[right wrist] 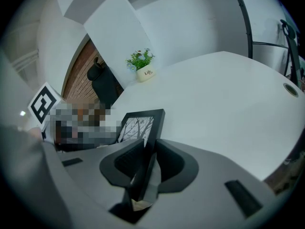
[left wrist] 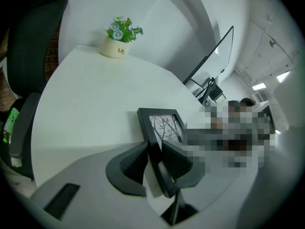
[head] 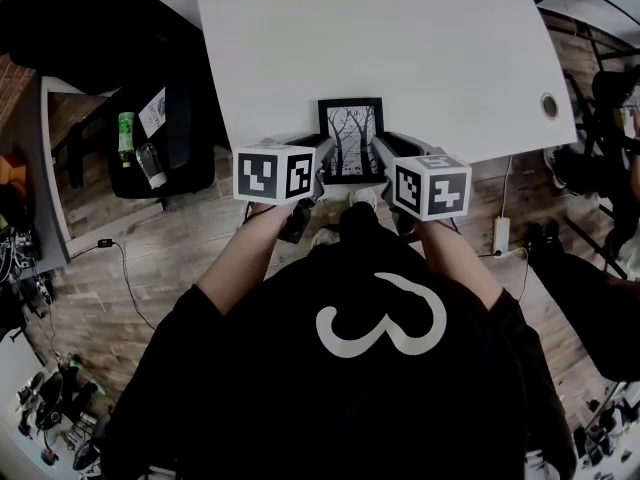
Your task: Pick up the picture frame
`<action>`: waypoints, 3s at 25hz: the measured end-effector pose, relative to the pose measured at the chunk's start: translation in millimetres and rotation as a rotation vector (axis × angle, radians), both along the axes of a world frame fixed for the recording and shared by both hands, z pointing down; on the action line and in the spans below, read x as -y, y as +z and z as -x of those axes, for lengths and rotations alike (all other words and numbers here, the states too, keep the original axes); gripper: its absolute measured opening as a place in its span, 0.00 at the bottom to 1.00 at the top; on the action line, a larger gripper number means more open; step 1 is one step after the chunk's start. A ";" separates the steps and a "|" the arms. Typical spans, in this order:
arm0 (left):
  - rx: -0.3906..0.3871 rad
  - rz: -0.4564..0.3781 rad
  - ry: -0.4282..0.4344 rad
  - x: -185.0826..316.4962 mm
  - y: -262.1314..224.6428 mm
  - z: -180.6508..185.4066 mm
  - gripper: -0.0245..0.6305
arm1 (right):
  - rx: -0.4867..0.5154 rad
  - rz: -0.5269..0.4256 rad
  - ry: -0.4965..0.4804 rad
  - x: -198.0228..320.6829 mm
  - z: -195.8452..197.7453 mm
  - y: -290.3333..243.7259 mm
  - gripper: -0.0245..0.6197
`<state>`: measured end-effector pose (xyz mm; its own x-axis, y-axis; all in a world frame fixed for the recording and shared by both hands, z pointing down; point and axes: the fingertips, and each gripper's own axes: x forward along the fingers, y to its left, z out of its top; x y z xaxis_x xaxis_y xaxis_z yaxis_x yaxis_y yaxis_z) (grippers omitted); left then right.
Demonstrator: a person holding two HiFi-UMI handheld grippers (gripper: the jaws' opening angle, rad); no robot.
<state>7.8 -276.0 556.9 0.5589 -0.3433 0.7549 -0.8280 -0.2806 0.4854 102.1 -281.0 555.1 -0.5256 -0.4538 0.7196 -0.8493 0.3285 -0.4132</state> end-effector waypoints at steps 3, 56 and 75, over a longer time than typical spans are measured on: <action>-0.004 -0.010 -0.003 0.0 -4.4 0.3 0.19 | 0.002 -0.010 0.000 -0.6 0.0 -3.7 0.19; -0.056 -0.551 0.035 -108.3 -210.9 60.0 0.18 | -0.027 -0.606 0.064 -114.3 56.4 -211.5 0.18; -0.119 -0.758 0.013 -143.7 -294.6 73.3 0.17 | -0.026 -0.856 0.037 -146.8 68.2 -295.8 0.18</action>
